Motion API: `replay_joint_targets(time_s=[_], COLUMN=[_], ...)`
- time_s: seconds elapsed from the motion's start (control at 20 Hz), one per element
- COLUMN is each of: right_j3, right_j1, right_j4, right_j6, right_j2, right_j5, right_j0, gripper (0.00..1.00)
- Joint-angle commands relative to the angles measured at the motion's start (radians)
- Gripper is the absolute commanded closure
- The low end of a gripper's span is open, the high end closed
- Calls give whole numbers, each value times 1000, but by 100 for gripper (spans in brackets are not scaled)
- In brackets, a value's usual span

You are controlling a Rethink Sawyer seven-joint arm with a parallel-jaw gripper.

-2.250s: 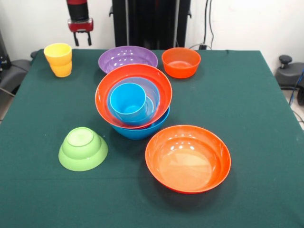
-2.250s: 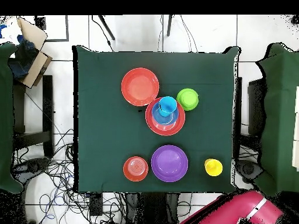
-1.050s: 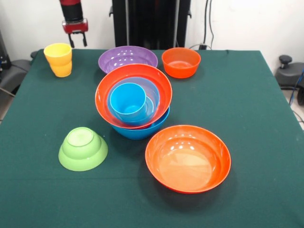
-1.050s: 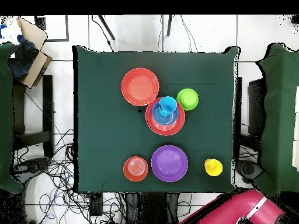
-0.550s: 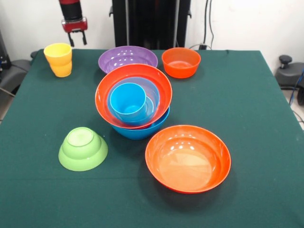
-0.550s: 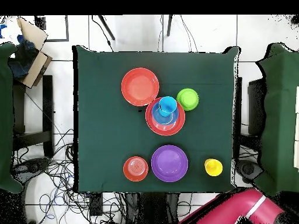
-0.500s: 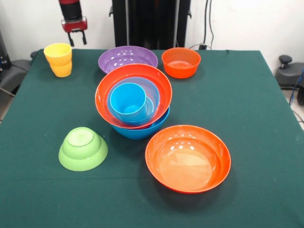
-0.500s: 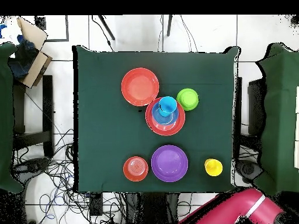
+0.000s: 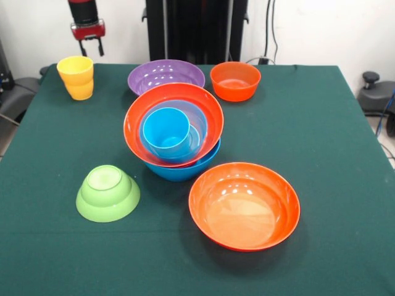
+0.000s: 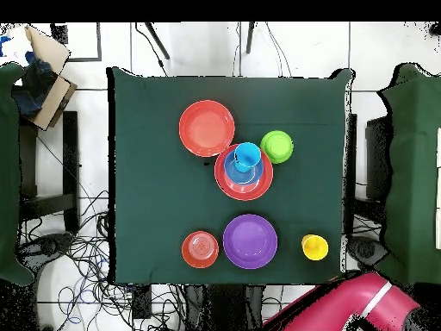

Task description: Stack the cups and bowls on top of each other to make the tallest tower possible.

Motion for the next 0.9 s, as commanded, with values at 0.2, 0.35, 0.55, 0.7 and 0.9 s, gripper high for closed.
replay_joint_targets(time_s=[0.2, 0.35, 0.55, 0.7, 0.9], right_j3=[-79, -105, -124, -119, -119], right_j1=[-44, -24, -3, -2, -6], right_j4=[-34, -22, 25, 34, 7], right_j6=[201, 186, 115, 112, 142], right_j2=[121, 152, 195, 199, 204], right_j5=[85, 75, 40, 44, 46], right_j0=[51, 21, -24, -29, -27], gripper=[0, 0, 0, 0, 0])
